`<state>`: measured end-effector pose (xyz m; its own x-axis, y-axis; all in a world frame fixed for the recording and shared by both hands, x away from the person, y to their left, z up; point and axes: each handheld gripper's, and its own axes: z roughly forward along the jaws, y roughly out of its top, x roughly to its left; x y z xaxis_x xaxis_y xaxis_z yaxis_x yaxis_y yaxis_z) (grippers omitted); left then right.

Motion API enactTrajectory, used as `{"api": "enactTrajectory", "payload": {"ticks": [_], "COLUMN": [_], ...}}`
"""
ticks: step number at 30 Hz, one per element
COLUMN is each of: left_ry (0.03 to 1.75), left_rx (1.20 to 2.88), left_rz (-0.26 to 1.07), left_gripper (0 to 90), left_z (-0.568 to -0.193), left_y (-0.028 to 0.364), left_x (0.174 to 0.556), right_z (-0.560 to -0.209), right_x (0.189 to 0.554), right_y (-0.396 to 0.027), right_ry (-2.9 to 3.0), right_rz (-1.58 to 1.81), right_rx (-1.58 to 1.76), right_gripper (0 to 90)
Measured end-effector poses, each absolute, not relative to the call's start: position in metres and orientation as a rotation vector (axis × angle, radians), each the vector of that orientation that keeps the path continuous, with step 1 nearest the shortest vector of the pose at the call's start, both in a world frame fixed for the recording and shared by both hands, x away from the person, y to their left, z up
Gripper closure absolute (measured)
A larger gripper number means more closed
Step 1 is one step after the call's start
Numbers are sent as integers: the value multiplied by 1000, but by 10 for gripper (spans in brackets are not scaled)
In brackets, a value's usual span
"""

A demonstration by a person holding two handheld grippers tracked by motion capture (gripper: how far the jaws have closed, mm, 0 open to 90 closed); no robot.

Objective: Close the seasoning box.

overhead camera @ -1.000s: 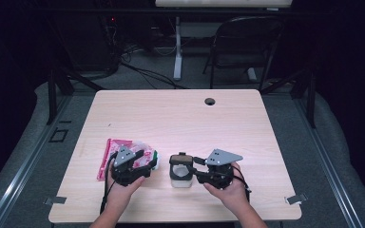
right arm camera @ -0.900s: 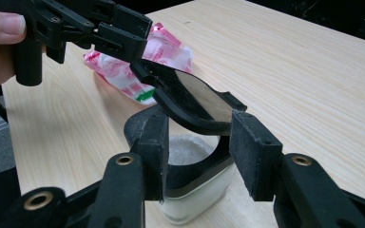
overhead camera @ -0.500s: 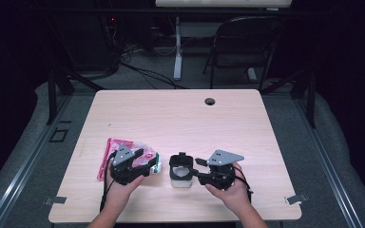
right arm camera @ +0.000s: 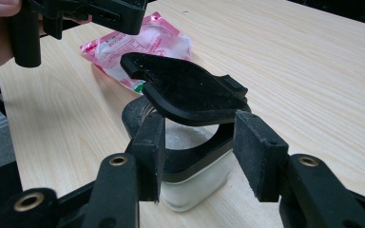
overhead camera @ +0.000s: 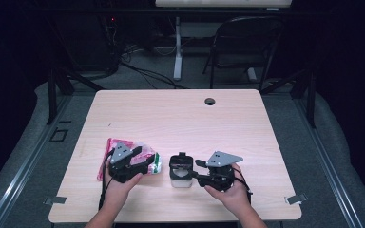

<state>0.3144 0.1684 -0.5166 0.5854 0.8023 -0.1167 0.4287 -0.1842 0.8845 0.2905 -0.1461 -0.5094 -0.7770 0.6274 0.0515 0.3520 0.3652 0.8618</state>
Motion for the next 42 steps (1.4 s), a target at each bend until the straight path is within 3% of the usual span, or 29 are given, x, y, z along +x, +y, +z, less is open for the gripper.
{"api": "enactTrajectory", "payload": {"ticks": [14,42], "left_ry": [1015,1034], "left_rx": [1808,1790], "left_rz": [457,456], "left_gripper": [370,375], "left_z": [-518,-517], "left_y": [168,173], "left_x": [316,318], "right_z": [-511,-508], "right_x": [287,288], "right_y": [-150,-155], "right_ry": [2372,2305], "right_rz": [1385,1472], "right_rx": [882,955], "right_gripper": [494,477]}}
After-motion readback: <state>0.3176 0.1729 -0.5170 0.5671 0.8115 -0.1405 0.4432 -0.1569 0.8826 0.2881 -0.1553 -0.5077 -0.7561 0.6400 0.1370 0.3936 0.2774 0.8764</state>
